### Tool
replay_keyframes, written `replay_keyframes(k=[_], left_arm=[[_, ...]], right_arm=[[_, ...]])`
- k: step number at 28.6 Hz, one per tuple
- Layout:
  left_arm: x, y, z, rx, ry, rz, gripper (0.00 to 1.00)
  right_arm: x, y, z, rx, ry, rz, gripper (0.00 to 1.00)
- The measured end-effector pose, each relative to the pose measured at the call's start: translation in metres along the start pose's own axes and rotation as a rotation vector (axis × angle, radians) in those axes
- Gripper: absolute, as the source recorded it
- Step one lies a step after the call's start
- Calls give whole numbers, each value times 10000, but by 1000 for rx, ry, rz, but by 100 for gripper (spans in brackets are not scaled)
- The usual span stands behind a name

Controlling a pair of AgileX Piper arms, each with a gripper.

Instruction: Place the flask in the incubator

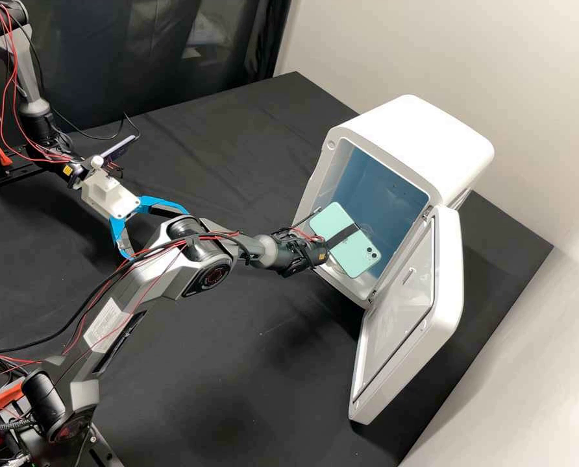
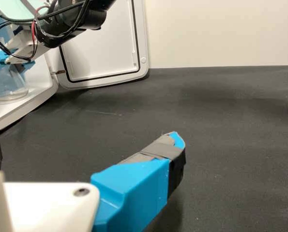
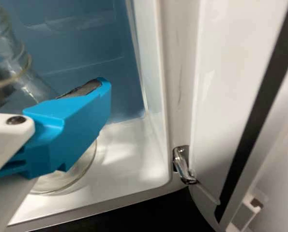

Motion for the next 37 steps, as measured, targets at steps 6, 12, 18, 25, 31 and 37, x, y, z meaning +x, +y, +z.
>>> replay_keyframes(k=[6,12,18,25,31,37], left_arm=[[0,0,0,0,0,0,100],[0,0,0,0,0,0,100],[-2,8,2,1,0,3,100],[-8,32,6,2,-2,12,100],[-8,32,6,2,-2,12,100],[-8,32,6,2,-2,12,100]], right_arm=[[2,37,24,3,-5,7,100],[3,54,36,4,-7,10,100],[3,64,42,5,-8,12,100],[-1,49,57,-13,-9,6,100],[-130,-41,187,-19,-42,-30,100],[-396,-16,188,-6,-1,10,100]])
